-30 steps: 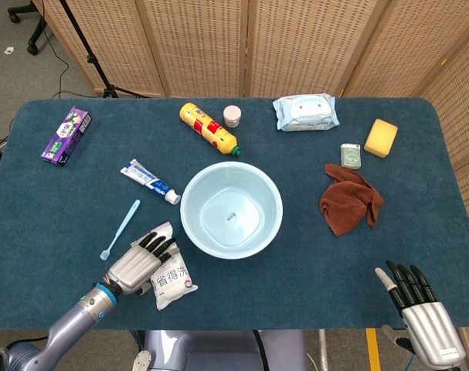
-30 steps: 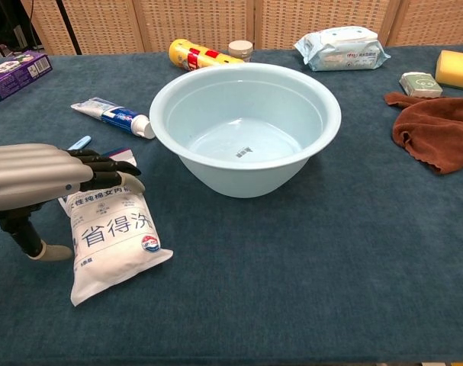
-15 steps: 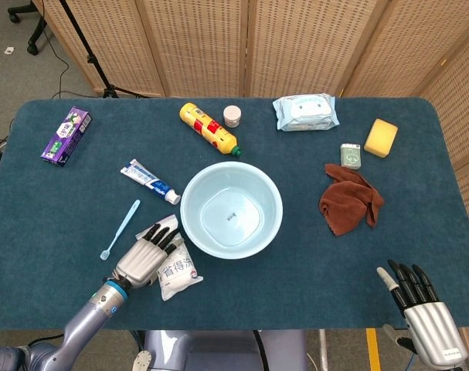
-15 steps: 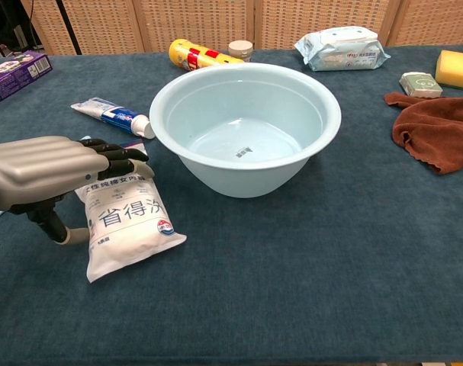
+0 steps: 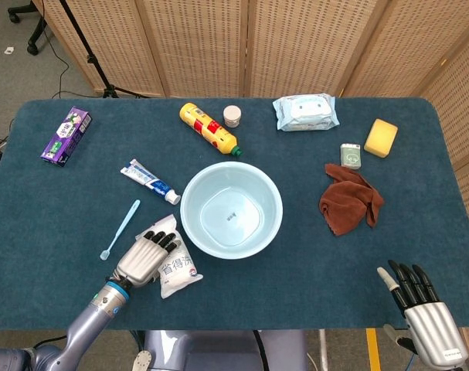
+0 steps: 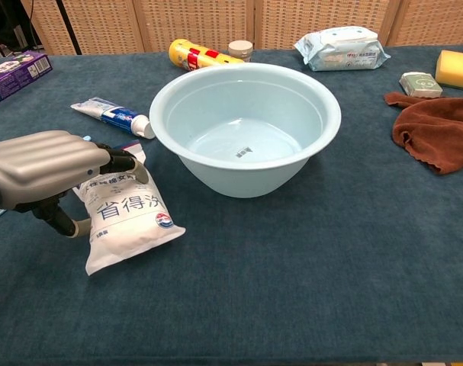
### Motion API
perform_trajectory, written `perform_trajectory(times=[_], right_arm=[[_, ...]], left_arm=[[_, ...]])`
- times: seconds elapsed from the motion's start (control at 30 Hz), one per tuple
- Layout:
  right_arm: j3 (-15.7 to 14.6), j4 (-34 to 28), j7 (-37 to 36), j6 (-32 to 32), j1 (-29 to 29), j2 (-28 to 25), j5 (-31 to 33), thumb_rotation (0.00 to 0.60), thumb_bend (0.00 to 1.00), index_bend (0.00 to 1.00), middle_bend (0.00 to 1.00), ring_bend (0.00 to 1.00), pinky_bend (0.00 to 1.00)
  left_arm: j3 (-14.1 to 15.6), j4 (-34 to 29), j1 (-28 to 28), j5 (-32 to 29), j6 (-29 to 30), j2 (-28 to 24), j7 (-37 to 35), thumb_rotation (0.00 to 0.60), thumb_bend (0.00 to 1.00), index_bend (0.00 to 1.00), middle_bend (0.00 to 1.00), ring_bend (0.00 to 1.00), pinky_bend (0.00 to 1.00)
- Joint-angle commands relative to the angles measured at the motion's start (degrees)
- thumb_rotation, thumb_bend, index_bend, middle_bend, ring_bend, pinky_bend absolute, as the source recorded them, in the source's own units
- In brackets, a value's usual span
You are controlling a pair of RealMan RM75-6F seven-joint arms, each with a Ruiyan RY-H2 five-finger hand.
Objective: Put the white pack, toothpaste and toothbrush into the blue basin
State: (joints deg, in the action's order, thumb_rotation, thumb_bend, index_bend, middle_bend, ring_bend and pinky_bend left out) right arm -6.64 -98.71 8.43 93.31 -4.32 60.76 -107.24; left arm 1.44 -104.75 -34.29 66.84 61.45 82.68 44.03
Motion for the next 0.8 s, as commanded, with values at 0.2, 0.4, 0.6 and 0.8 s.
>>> perform_trajectory(times=[0.2, 0.4, 0.6, 0.8], right_arm=[[0.0, 0.0, 0.0, 0.0, 0.0, 0.0, -0.1, 0.6, 0.11, 0.06, 0.0, 0.0, 0.0], [0.0, -0.1, 0.1, 0.1, -0.1, 0.0, -0.1, 0.6, 0.11, 0.06, 0.0, 0.0, 0.0], [0.0, -0.1, 0.0, 0.3, -0.1, -0.1, -0.2, 0.6, 0.1, 0.06, 0.0, 0.0, 0.0], [0.0, 0.0, 0.0, 0.2, -0.1, -0.1, -0.2, 0.6, 0.11, 0.06, 0.0, 0.0, 0.0]], left_arm=[[0.3, -0.6, 0.6, 2.8, 2.2, -0.5, -0.5, 0.6, 0.48, 0.65, 0.35, 0.37, 0.36], [0.3, -1.7, 1.1, 4.4, 3.5, -1.4, -1.0, 0.6, 0.5, 0.73, 0.42, 0.44, 0.42], [0.2, -0.8, 1.6, 5.6, 4.7, -1.1, -1.4, 0.6, 0.53, 0.76, 0.49, 0.54, 0.5], [-0.1, -1.4, 2.2, 7.3, 6.2, -1.6, -1.7, 0.6, 0.55, 0.78, 0.53, 0.58, 0.53]])
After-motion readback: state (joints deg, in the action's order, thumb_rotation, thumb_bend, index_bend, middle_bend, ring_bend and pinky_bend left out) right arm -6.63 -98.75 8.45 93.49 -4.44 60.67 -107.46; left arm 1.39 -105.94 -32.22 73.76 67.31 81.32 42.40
